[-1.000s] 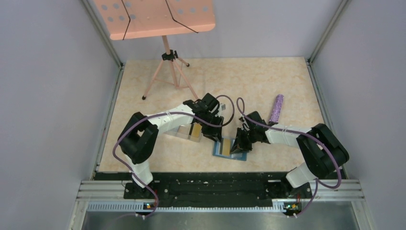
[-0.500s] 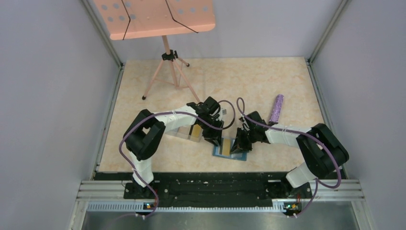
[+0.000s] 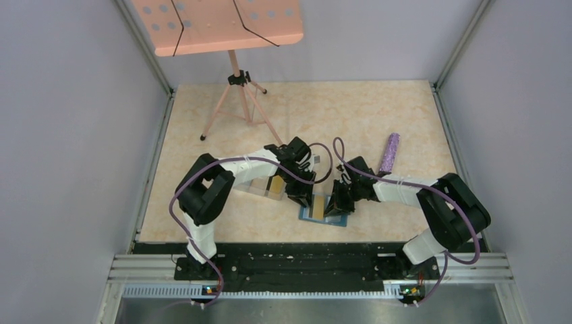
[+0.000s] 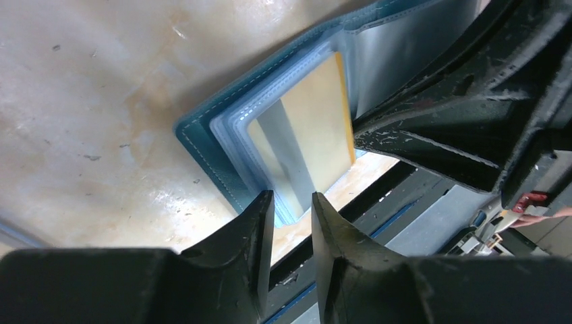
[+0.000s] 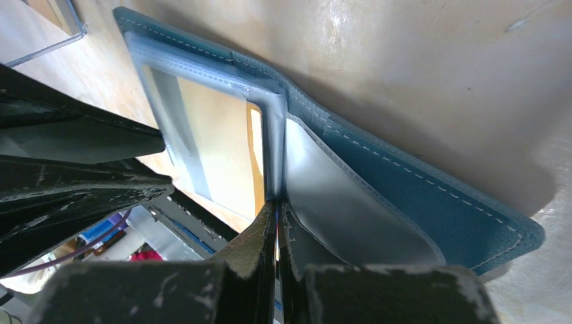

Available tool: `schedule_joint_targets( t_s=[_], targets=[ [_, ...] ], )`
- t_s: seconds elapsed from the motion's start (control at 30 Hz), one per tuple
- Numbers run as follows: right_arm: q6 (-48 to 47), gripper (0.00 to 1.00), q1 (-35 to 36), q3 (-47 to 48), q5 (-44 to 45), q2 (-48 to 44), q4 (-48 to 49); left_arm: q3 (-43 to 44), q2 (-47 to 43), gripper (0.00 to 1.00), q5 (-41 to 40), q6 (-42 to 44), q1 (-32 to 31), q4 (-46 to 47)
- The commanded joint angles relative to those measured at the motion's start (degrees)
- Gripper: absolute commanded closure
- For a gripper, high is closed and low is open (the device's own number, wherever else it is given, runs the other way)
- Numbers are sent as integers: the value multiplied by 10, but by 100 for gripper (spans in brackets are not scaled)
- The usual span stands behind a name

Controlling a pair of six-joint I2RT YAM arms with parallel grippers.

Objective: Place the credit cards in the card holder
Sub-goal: Turn over the card holder.

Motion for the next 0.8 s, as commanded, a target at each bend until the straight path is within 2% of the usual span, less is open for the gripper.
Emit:
schedule_joint_targets(
  t_s=[0.0,0.1,0.17,0.27,0.37,0.5,0.77],
  targets=[
    [-2,100,10,8,29,13,7,14,23,70,31,12,-5,17],
    [0,100,11,8,28,15,9,19,23,78,29,16,-8,13],
    [1,100,10,9,28,15,10,24,19,90,27,18,-9,10],
    [3,100,10,12,27,16,10,26,7,94,32,16,-10,11],
    [2,100,11,15,25,16,8,26,-2,93,42,11,-10,20],
    [3,100,10,15,25,16,8,25,-10,80,53,4,-10,28],
    [1,100,10,13,26,22,9,12,-21,77,73,-8,-10,55]
  ],
)
